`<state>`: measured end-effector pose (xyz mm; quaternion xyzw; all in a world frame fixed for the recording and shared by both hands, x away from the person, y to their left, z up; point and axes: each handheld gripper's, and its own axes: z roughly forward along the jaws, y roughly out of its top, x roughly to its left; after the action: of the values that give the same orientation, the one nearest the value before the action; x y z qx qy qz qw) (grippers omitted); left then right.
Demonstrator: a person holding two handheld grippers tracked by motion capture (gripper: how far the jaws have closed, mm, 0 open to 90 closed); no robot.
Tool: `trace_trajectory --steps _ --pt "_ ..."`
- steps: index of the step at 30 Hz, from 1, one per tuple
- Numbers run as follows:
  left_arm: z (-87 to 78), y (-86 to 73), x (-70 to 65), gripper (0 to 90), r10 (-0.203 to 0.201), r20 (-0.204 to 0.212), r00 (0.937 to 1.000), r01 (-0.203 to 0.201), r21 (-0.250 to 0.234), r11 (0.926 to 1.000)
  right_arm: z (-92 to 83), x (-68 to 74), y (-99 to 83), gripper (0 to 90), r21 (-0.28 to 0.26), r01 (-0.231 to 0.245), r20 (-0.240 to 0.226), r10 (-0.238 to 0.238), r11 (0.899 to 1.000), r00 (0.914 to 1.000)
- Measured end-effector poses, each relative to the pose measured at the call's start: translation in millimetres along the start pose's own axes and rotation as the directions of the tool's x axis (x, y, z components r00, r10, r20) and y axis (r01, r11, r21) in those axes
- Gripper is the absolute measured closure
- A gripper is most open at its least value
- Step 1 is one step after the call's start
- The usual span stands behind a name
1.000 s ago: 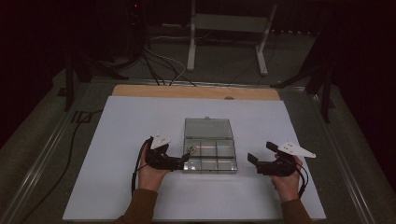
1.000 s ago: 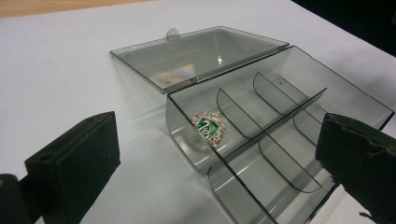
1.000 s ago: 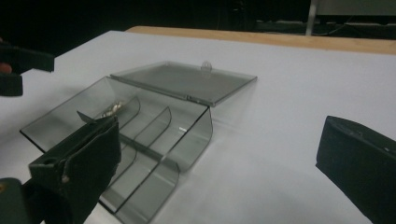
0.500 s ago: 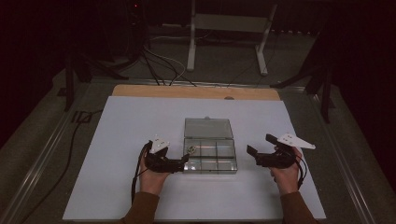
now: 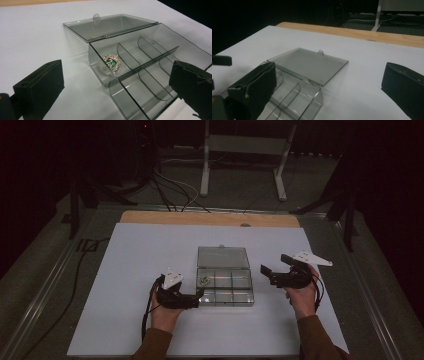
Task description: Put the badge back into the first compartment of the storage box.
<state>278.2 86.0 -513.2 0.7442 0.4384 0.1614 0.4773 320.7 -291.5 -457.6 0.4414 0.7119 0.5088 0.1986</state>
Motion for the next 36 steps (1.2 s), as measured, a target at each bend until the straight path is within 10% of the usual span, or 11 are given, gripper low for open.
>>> trace_trajectory --steps 36 --pt "-1.4 -2.7 -0.1 1.5 0.017 0.026 0.9995 -0.015 -0.053 0.9985 70.4 -16.3 28.2 0.0 0.045 -0.034 0.017 0.033 0.998 0.9993"
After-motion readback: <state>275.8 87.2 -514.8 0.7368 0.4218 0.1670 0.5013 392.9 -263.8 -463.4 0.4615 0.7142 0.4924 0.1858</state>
